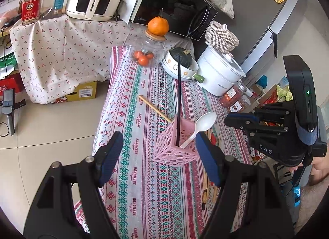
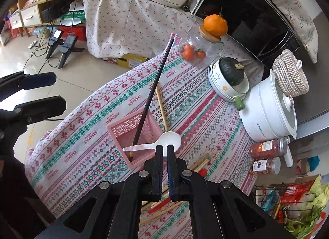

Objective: Organize utensils
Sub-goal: 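Move both tools back over the remaining chopsticks, then grasp the pair of wooden chopsticks with the left tool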

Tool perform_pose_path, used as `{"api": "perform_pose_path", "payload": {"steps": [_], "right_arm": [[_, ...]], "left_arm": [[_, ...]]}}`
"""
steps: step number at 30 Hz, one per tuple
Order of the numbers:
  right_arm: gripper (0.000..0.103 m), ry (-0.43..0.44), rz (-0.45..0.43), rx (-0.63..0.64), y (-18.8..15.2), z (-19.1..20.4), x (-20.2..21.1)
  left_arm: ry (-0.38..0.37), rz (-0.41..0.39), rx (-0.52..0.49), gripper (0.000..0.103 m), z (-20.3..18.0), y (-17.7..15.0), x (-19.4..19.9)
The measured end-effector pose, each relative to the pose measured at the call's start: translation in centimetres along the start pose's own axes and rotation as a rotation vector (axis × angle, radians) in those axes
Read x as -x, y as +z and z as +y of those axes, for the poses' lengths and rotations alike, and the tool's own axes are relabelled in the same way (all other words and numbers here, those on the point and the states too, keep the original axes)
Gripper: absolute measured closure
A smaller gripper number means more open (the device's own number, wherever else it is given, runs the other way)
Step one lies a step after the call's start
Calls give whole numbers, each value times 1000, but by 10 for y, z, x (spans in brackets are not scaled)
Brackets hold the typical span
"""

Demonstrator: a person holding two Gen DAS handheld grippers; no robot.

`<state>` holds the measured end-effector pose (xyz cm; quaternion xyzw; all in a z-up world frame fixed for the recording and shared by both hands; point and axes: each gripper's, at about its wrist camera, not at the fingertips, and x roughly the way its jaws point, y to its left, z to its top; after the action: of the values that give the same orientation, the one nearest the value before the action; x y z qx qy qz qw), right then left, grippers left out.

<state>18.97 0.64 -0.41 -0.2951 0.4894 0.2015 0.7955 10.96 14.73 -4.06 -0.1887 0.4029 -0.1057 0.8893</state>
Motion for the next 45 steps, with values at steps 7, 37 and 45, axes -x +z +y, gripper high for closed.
{"api": "perform_pose_path", "payload": {"steps": [7,37,45], "right_arm": [[78,84,-138,-201,-21,-29,30],[17,61,-77,-779,-250,-150,-30],[17,37,-26,-823,-262,-180,-47]], "left_arm": [[-5,16,-40,29,-12,-4,-2],[96,185,-409,12,-172,-62,-83],[105,262,-407,35,-199,-52,-140]]}}
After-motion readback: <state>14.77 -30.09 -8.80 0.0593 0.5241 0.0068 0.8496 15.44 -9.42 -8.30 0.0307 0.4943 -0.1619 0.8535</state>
